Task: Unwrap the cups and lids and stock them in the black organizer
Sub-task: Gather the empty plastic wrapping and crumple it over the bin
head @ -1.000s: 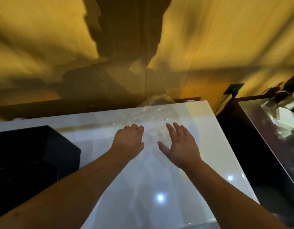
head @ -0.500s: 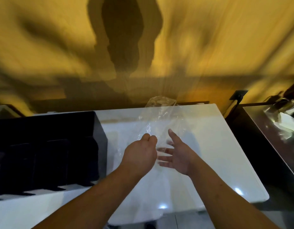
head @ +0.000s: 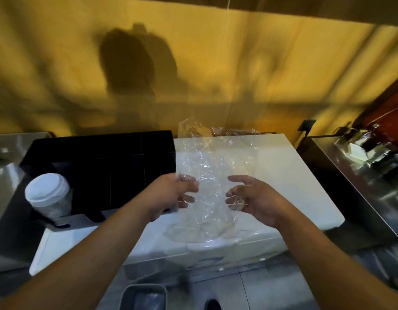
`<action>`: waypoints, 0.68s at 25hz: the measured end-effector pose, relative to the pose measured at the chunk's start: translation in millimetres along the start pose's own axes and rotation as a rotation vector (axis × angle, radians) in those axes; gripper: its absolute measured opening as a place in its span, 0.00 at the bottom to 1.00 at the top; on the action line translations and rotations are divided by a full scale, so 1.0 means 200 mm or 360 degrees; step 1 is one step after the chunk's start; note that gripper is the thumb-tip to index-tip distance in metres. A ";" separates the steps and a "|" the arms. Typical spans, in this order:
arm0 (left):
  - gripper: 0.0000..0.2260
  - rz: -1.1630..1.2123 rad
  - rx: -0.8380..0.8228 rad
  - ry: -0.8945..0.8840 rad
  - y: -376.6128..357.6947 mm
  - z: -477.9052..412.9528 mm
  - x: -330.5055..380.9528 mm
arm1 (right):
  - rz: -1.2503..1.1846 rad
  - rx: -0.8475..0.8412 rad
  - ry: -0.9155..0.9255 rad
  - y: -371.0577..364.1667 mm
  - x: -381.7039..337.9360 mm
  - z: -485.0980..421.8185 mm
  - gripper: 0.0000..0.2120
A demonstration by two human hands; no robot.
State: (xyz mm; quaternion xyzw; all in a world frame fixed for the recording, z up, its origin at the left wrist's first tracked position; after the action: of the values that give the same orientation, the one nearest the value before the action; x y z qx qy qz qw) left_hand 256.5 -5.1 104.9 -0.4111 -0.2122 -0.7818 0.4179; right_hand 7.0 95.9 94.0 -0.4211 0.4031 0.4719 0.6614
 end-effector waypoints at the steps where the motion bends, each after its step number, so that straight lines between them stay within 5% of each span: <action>1: 0.10 0.0059 0.0018 0.0002 0.01 0.03 -0.02 | 0.0020 -0.0007 0.0014 -0.02 0.00 0.02 0.20; 3: 0.03 0.0158 0.0110 -0.0019 0.08 0.07 -0.07 | 0.0042 -0.0009 0.0036 -0.05 -0.01 0.02 0.18; 12: 0.11 0.0158 0.0406 -0.0093 0.25 0.18 -0.12 | -0.0157 -0.0208 -0.0024 -0.14 -0.04 -0.20 0.19; 15: 0.18 0.0554 0.0518 -0.0091 0.23 0.22 -0.09 | -0.0282 -0.0335 -0.0053 -0.19 -0.10 -0.25 0.15; 17: 0.12 0.0915 0.0550 -0.0101 0.21 0.25 -0.08 | -0.0330 -0.0386 -0.0044 -0.25 -0.15 -0.27 0.13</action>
State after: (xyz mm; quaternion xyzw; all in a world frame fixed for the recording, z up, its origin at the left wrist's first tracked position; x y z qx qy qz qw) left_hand 320.8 13.0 119.3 -0.4015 -0.2299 -0.5713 0.6779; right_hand 40.2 27.7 113.7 -0.5306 0.2884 0.4521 0.6564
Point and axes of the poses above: each hand's wrist, its own z-axis away from the middle knuckle, its own y-axis out of the back of the hand, x = y × z, the point moved 2 cm from there along -z, towards the middle knuckle, and after that the axes turned 6 degrees about y, right-handed, at the moved point
